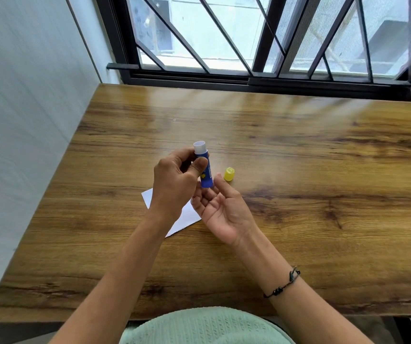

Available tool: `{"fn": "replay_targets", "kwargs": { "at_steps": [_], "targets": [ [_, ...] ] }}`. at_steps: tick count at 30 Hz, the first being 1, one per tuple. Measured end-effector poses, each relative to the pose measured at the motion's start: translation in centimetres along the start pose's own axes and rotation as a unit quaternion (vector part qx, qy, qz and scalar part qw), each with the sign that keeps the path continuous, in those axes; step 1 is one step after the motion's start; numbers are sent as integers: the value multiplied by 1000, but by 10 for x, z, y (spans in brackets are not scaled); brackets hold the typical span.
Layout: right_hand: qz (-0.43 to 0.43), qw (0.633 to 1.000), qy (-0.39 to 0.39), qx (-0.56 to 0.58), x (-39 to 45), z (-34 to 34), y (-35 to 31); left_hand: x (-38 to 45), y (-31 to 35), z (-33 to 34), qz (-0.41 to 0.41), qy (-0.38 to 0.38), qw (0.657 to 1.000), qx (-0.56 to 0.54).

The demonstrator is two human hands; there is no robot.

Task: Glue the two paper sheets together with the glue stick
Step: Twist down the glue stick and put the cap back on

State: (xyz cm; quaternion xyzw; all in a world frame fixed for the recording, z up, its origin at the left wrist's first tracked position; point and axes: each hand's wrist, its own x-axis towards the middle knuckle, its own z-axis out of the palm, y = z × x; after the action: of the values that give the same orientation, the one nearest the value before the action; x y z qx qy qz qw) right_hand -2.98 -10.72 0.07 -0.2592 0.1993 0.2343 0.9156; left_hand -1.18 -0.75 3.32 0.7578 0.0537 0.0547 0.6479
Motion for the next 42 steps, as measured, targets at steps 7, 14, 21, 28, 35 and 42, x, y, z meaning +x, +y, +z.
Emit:
{"fn": "replay_targets", "kwargs": {
  "at_steps": [7,14,21,28,35,42],
  "targets": [
    [-31,999,3,-28,3,0,-2,1,0,-1,6,-2,1000,7],
    [17,1000,4,4,1,2,-1,2,-2,-1,6,4,1000,3],
    [-40,998,21,-51,2,1,-1,0,-3,0,19,-9,1000,5],
    [-97,958,-15,-271,-1,-3,-11,1,-2,-2,17,-3,1000,-3],
    [-356,510,97,-777,14,-10,-50,3,-7,-7,20,-48,998,45],
    [-271,366,72,-887,39,-30,-65,5,-11,-7,-3,-48,989,137]
  ]
}}
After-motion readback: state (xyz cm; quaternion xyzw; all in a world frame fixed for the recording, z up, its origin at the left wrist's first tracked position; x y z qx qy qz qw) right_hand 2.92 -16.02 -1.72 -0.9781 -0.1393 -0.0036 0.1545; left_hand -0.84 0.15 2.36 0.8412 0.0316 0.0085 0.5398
